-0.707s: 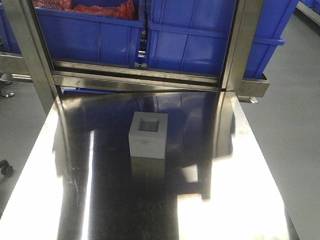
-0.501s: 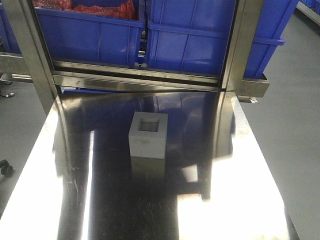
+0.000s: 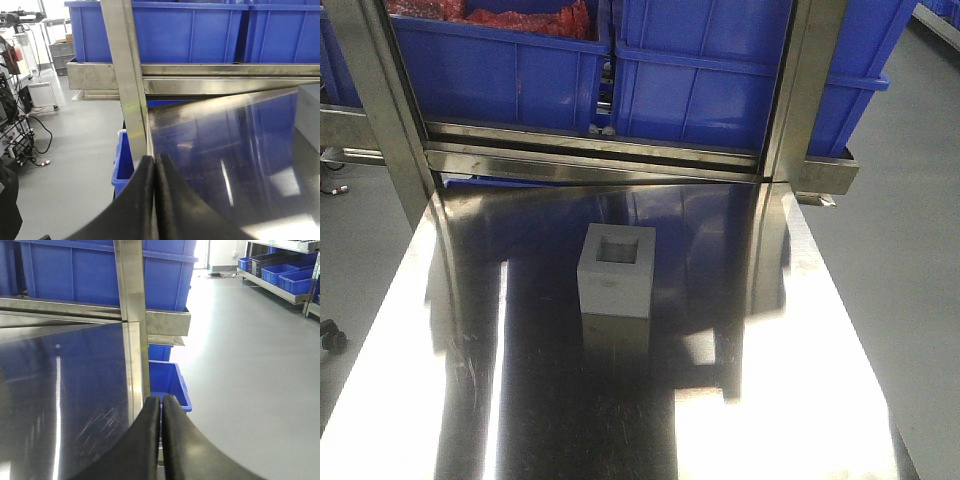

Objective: Sort gray base to blue bin

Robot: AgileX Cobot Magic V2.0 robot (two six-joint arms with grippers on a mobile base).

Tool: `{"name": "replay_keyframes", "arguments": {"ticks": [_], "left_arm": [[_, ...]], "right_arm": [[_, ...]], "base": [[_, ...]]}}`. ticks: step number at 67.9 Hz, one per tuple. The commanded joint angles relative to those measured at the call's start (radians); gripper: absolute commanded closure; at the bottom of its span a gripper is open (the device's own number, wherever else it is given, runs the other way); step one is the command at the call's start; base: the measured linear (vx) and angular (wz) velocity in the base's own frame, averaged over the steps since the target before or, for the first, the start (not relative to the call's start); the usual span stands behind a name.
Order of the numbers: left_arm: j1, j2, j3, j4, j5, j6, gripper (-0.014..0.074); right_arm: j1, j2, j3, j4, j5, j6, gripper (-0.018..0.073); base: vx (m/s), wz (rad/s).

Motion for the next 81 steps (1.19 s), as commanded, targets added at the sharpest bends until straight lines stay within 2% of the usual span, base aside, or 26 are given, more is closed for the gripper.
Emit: {"name": "replay_keyframes", "arguments": {"ticks": [1, 11, 18, 25, 36, 43, 48, 59, 66, 72, 81], "left_arm": [[0.001, -0.012, -0.02, -0.002, -0.082, -0.009, 0.0603], [0.001, -0.012, -0.046, -0.038, -0.155, -0.01, 0.0603], [0.001, -0.008, -0.145, -0.04, -0.155, -0.004, 0.0603], [0.001, 0.047, -0.288, -0.018, -0.074, 0.003, 0.0603], [0.001, 0.262, -0.511, -0.001, 0.158, 0.003, 0.0603], [0.001, 0.408, -0.598, -0.001, 0.285, 0.003, 0.0603], [0.001, 0.482, -0.628, -0.002, 0.33, 0.002, 0.0603], [0.001, 0.535, -0.635, -0.04, 0.324, 0.001, 0.0584], [0.001, 0.534, -0.635, -0.062, 0.315, 0.001, 0.0491], [0.001, 0.534, -0.635, -0.062, 0.294, 0.001, 0.033], [0.001, 0.534, -0.635, -0.062, 0.281, -0.008, 0.0021]], "right_arm": [[-0.005, 0.018, 0.002, -0.008, -0.074, -0.012, 0.0564], [-0.005, 0.018, 0.002, -0.008, -0.074, -0.012, 0.0564], [-0.005, 0.018, 0.002, -0.008, -0.074, -0.012, 0.0564], [-0.005, 0.018, 0.002, -0.008, -0.074, -0.012, 0.0564], [-0.005, 0.018, 0.002, -0.008, -0.074, -0.012, 0.0564], [-0.005, 0.018, 0.002, -0.008, -0.074, -0.012, 0.0564], [-0.005, 0.018, 0.002, -0.008, -0.074, -0.012, 0.0564], [-0.005, 0.018, 0.002, -0.008, -0.074, -0.012, 0.0564], [-0.005, 0.018, 0.002, -0.008, -0.074, -0.012, 0.0564], [-0.005, 0.018, 0.002, -0.008, -0.074, -0.012, 0.0564], [-0.005, 0.018, 0.002, -0.008, -0.074, -0.012, 0.0564]], "base": [[0.0, 0.0], [0.0, 0.0], [0.0, 0.0], [0.0, 0.0], [0.0, 0.0], [0.0, 0.0], [0.0, 0.0], [0.0, 0.0], [0.0, 0.0], [0.0, 0.0], [0.0, 0.0]]}}
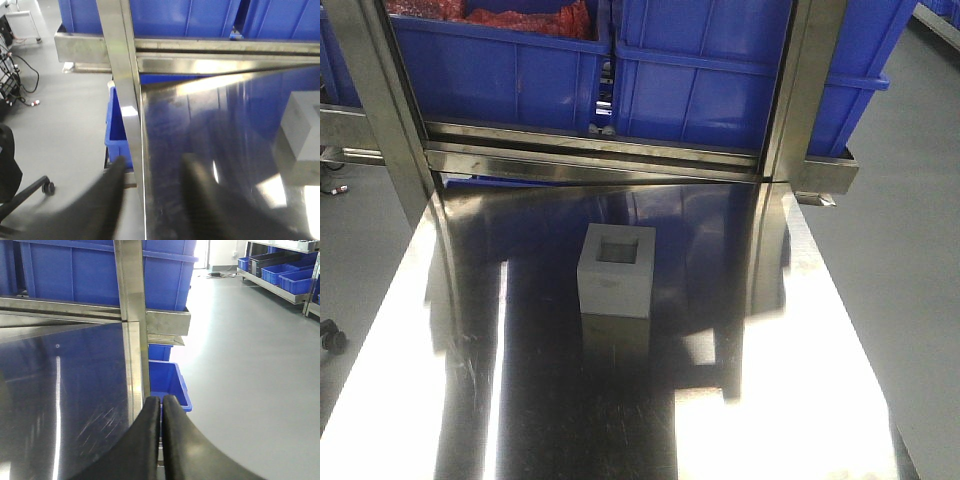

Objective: Sort gray base to blue bin

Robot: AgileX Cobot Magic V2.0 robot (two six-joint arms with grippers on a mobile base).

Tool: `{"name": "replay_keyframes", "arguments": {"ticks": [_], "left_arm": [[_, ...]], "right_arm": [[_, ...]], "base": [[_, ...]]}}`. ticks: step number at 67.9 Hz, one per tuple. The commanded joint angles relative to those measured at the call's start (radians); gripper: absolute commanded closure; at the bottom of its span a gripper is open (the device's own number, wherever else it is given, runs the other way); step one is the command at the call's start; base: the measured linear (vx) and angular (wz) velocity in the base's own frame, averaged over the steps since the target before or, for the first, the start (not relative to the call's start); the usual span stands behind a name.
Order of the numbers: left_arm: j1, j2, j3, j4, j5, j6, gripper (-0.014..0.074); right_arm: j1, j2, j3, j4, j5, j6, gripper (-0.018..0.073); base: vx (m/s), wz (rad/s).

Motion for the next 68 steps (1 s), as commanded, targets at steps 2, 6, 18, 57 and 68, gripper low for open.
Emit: {"name": "replay_keyframes", "arguments": {"ticks": [2, 6, 18, 57, 68], "left_arm": [[0.001, 0.011, -0.034, -0.011, -0.081, -0.012, -0.0039], [0.001, 0.011, -0.034, -0.011, -0.081, -0.012, -0.0116], [0.001, 0.013, -0.035, -0.023, -0.078, -0.023, -0.0118], [-0.176, 0.683, -0.523, -0.541, 0.001, 0.574, -0.001], [-0.28, 0.862, -0.638, -0.481, -0.012, 0.55, -0.0006]], "right_arm": [[-0.005, 0.018, 0.002, -0.008, -0.074, -0.012, 0.0564], [-0.005, 0.018, 0.002, -0.008, -0.074, -0.012, 0.0564], [-0.005, 0.018, 0.002, -0.008, -0.074, -0.012, 0.0564], [-0.005, 0.018, 0.002, -0.008, -0.074, -0.012, 0.0564], [-0.005, 0.018, 0.002, -0.008, -0.074, -0.012, 0.0564]], "base": [[0.0, 0.0], [0.0, 0.0], [0.0, 0.0], [0.0, 0.0], [0.0, 0.0]]}}
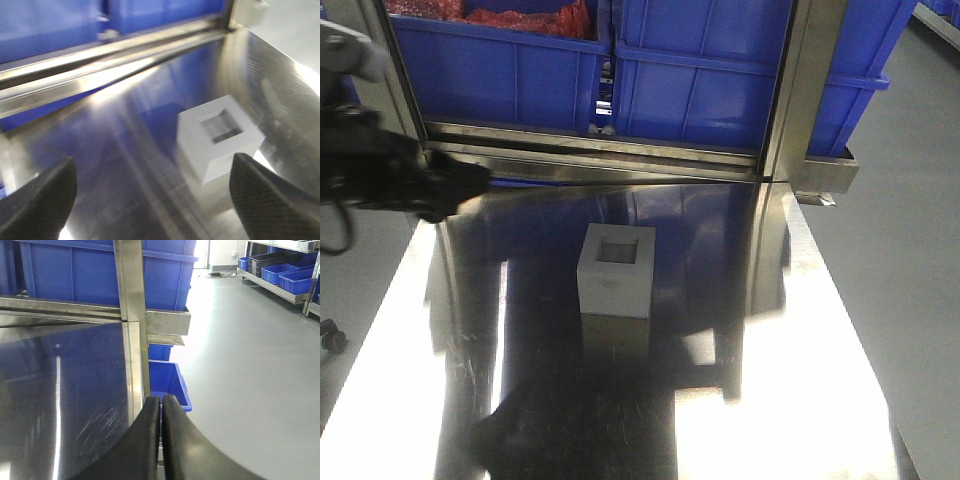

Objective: Sort gray base to blue bin
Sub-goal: 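Reach the left gripper down over the gray square block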

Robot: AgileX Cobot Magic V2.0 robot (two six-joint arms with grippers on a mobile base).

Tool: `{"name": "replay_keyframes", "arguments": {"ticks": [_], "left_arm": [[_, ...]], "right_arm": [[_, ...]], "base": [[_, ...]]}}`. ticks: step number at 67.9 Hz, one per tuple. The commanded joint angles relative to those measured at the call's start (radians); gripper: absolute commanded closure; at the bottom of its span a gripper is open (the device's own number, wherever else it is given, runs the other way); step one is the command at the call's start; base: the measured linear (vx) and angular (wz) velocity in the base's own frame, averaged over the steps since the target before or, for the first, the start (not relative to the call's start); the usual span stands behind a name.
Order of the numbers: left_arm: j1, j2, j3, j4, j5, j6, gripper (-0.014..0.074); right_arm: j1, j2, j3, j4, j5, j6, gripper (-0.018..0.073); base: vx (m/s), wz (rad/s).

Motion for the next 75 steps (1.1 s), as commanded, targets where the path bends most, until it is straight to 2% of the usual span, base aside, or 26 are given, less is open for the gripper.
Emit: {"name": "replay_keyframes", "arguments": {"ticks": [1, 7, 16, 20, 30, 47, 75], "left_arm": [[-0.066, 0.086, -0.092, 0.024, -0.06, -0.021, -0.0006], [-0.12, 0.171, -0.146, 0.092, -0.068, -0.09, -0.0003], [-0.164, 0.306, -0.243, 0.17, -0.057, -0.264, 0.0001], [-0.175, 0.356, -0.29, 0.183, -0.032, -0.322, 0.0002], [-0.183, 0.483, -0.413, 0.18, 0.024, -0.393, 0.0002], [-0.184, 0.624, -0.548, 0.171, 0.096, -0.457, 0.0002], [-0.185, 0.719, -0.57, 0.173, 0.119, -0.495, 0.0002]], "right_arm": [[-0.005, 0.018, 0.002, -0.008, -0.074, -0.012, 0.0564], [-0.005, 0.018, 0.002, -0.008, -0.074, -0.012, 0.0564], [-0.005, 0.018, 0.002, -0.008, -0.074, -0.012, 0.0564], [-0.005, 0.018, 0.002, -0.008, -0.074, -0.012, 0.0564], [-0.005, 0.018, 0.002, -0.008, -0.074, -0.012, 0.0564], [-0.005, 0.018, 0.002, -0.008, -0.074, -0.012, 0.0564], [-0.005, 0.018, 0.002, -0.008, -0.074, -0.012, 0.0564]], "base": [[0.0, 0.0], [0.0, 0.0], [0.0, 0.0], [0.0, 0.0], [0.0, 0.0], [0.0, 0.0], [0.0, 0.0]]}}
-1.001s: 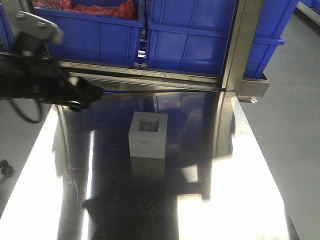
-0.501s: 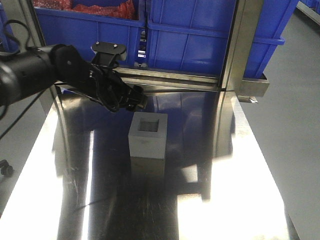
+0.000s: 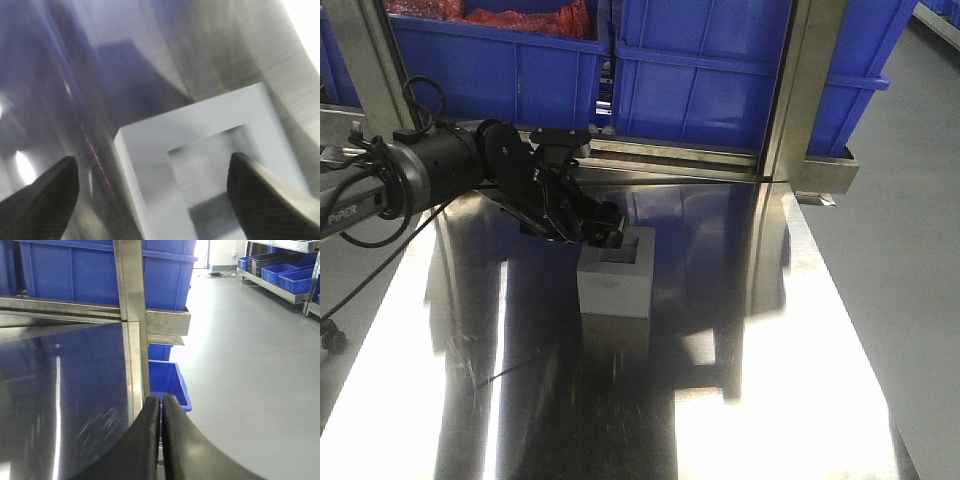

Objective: Sort gray base to blue bin
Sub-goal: 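Reach the left gripper down over the gray square block, then close the left gripper on the gray block's wall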

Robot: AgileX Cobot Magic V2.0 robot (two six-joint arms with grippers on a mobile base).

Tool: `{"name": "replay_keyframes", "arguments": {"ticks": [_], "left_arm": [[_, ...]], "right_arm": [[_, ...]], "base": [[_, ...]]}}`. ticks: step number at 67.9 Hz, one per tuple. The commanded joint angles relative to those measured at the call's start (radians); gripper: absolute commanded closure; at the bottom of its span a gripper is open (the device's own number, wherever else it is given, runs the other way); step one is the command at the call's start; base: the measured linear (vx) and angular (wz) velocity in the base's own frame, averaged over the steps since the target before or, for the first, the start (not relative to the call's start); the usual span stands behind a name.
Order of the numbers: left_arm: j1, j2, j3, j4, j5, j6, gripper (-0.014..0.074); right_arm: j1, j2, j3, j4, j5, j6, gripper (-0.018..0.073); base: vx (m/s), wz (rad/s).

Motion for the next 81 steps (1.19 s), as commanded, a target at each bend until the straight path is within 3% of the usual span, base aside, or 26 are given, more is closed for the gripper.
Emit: {"name": "replay_keyframes", "arguments": {"ticks": [1, 42, 50, 71, 81], "left_arm": [[-0.007, -0.044, -0.036, -0.021, -0.03, -0.013, 0.0002], [-0.007, -0.016, -0.036, -0.021, 0.001, -0.014, 0.0021], [-0.007, -0.016, -0.036, -0.021, 0.022, -0.014, 0.0104], [-0.007, -0.016, -0.036, -0.021, 0.017, -0.014, 0.0456], [-0.007, -0.016, -0.036, -0.021, 0.002, -0.014, 0.0554]], "right_arm": [[-0.005, 0.018, 0.002, -0.008, -0.074, -0.012, 0.0564], [-0.005, 0.018, 0.002, -0.008, -0.074, -0.012, 0.0564], [-0.005, 0.018, 0.002, -0.008, -0.074, -0.012, 0.0564], [-0.005, 0.018, 0.002, -0.008, -0.074, -0.012, 0.0564], [-0.005, 0.018, 0.002, -0.008, -0.074, -0.012, 0.0564]], "base": [[0.0, 0.0], [0.0, 0.0], [0.0, 0.0], [0.0, 0.0], [0.0, 0.0]]}}
